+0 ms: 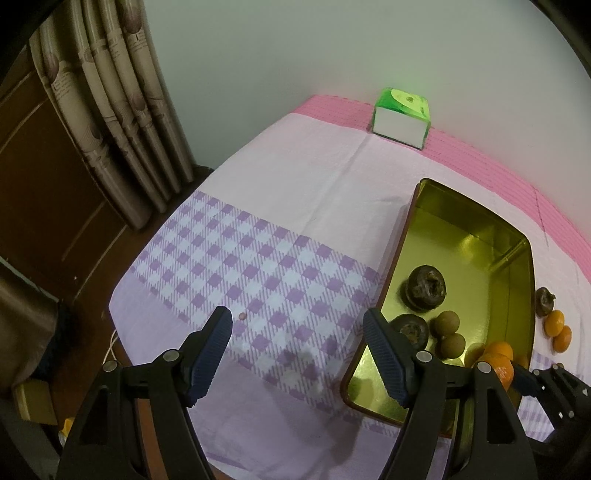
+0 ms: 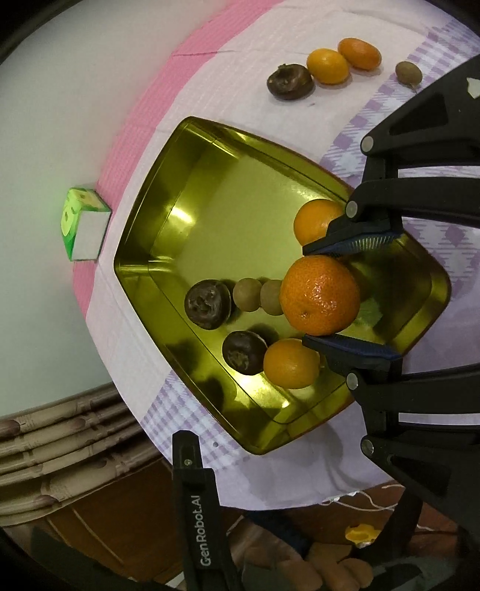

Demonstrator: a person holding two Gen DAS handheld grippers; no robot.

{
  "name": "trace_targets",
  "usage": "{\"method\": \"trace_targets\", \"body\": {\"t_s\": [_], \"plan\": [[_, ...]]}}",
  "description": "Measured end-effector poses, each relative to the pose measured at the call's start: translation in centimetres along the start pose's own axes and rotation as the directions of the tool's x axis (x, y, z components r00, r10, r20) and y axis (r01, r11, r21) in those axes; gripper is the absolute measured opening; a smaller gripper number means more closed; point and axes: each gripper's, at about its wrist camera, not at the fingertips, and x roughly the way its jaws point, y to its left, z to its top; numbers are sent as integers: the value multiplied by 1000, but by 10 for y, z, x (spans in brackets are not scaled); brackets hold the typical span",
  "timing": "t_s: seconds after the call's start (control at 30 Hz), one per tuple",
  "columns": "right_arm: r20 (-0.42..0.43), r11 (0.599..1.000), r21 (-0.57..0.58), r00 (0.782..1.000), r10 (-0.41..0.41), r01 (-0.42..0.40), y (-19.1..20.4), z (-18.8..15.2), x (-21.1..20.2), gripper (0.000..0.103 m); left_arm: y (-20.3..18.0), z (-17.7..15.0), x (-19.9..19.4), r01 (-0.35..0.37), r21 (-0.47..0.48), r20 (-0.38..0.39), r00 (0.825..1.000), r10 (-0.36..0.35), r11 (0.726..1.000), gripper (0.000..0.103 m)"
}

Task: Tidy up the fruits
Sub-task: 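Carry the orange into the tin tray and open right tool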

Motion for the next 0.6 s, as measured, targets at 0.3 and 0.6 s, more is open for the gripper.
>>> {"method": "trace_targets", "body": {"t_s": [0.3,0.6], "plan": [[-8,999,-9,999,-38,38,0,2,8,38,-5,-2,-1,14,20,11,1000,-14,1000,74],[-19,999,-19,999,-46,45,3,1,13,38,-10,-1,-5,37,45,25,999,-38,998,74]]}}
